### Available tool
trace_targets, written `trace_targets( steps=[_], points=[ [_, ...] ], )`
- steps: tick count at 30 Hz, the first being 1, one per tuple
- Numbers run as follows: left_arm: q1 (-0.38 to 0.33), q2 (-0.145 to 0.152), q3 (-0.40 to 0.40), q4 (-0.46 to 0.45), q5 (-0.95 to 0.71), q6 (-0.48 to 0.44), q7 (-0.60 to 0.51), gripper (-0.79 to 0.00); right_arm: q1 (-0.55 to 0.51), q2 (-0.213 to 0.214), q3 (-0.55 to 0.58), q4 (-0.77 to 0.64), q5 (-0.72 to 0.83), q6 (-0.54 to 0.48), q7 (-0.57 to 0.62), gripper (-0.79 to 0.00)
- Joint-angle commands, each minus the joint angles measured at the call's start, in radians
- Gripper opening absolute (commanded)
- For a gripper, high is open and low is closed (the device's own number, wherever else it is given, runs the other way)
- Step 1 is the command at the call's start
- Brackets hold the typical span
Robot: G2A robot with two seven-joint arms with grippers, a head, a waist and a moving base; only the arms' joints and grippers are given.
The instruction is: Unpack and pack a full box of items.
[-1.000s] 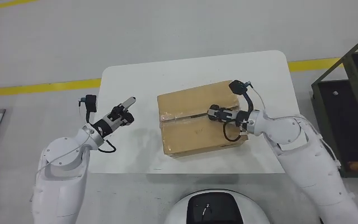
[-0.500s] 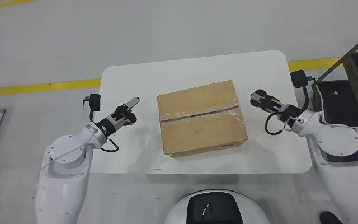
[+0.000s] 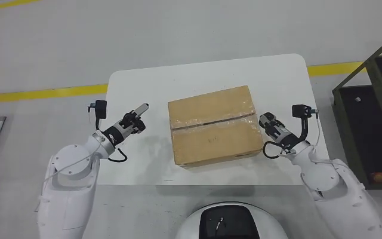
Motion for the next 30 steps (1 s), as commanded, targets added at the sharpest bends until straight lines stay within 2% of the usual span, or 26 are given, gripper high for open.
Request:
trace_targets(
  steps=[1,3,8,10,12,15,18,21,28,29,30],
  points=[
    [0.000,0.000,0.000,-0.003,0.004,0.002,0.005,0.000,0.010,-0.004,-0.027,0.004,-0.013,0.015,-0.012,-0.785],
    [0.000,0.000,-0.003,-0.003,0.002,0.009,0.018,0.000,0.009,-0.007,-0.032,-0.004,0.000,0.015,-0.040,-0.785],
    [0.016,0.002,-0.019,-0.032,0.079,0.009,0.115,0.000,-0.050,-0.002,0.020,-0.101,-0.097,0.072,-0.139,-0.785],
    [0.031,0.006,-0.026,-0.060,0.184,-0.003,0.189,0.000,-0.090,0.001,0.059,-0.172,-0.141,0.106,-0.180,-0.785],
    [0.057,0.012,-0.027,-0.109,0.364,-0.045,0.288,0.000,-0.131,0.006,0.097,-0.242,-0.223,0.140,-0.201,-0.785],
    [0.111,0.015,-0.023,-0.176,0.560,-0.096,0.421,0.000,-0.182,0.013,0.131,-0.329,-0.340,0.164,-0.179,-0.785],
    [0.158,0.017,-0.012,-0.222,0.743,-0.107,0.508,0.000,-0.213,0.019,0.152,-0.382,-0.453,0.179,-0.155,-0.785],
    [0.191,0.019,0.012,-0.239,0.916,-0.113,0.539,0.000,-0.230,0.022,0.156,-0.402,-0.525,0.178,-0.114,-0.785],
    [0.216,0.011,0.017,-0.232,0.963,-0.085,0.535,0.000,-0.214,0.019,0.132,-0.386,-0.572,0.198,-0.081,-0.785],
    [0.216,0.011,0.017,-0.231,0.963,-0.085,0.528,0.000,-0.210,0.017,0.130,-0.380,-0.566,0.209,-0.075,-0.760],
    [0.216,0.011,0.017,-0.231,0.963,-0.085,0.528,0.000,-0.207,0.016,0.128,-0.378,-0.559,0.213,-0.070,-0.486]
  ],
)
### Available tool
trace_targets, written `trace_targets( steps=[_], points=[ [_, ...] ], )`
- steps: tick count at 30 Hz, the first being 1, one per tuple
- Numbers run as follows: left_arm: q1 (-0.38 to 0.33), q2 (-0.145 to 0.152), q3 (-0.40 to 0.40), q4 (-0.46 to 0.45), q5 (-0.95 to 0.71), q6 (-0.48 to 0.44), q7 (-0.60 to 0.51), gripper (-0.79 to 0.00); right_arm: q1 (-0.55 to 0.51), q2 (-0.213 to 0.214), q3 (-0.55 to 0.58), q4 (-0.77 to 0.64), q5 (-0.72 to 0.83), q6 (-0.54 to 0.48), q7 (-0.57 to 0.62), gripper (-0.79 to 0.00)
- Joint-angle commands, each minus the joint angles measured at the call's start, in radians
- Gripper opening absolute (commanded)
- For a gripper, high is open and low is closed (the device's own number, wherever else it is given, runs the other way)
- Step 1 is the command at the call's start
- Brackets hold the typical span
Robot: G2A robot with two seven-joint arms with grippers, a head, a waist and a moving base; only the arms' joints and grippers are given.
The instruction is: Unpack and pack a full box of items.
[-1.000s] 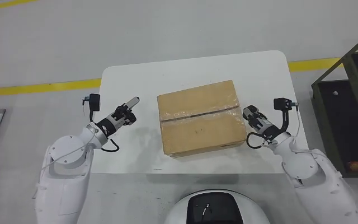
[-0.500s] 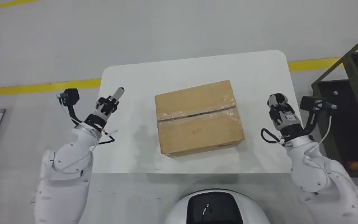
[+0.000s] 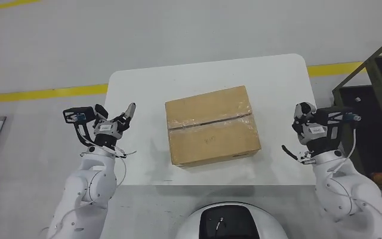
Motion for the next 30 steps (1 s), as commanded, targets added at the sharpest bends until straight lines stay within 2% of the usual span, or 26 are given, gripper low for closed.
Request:
trace_targets(
  steps=[1,2,4,7,9,10,30],
  points=[
    [0.000,0.000,0.000,0.000,-0.001,0.000,0.001,0.000,0.003,-0.001,-0.002,0.002,0.007,0.005,0.005,-0.406],
    [0.000,0.000,0.000,0.000,0.000,0.000,-0.002,0.000,0.002,-0.001,-0.001,0.002,0.005,0.004,0.003,-0.777],
    [0.000,0.000,0.000,0.000,-0.001,0.000,0.001,-0.001,0.003,-0.001,-0.002,0.003,0.007,0.006,0.006,-0.716],
    [0.000,0.000,0.000,0.000,-0.001,0.000,0.001,0.000,0.003,-0.001,-0.002,0.002,0.007,0.005,0.005,-0.512],
    [0.000,0.000,0.000,0.000,-0.001,0.000,0.001,-0.001,0.003,-0.001,-0.002,0.002,0.007,0.005,0.005,-0.433],
    [0.000,0.000,0.000,0.000,-0.001,0.000,0.001,-0.001,0.003,-0.001,-0.002,0.002,0.007,0.005,0.005,-0.418],
    [0.000,0.000,0.000,0.000,-0.001,0.000,0.001,-0.001,0.003,-0.001,-0.002,0.002,0.007,0.005,0.005,-0.411]
  ],
)
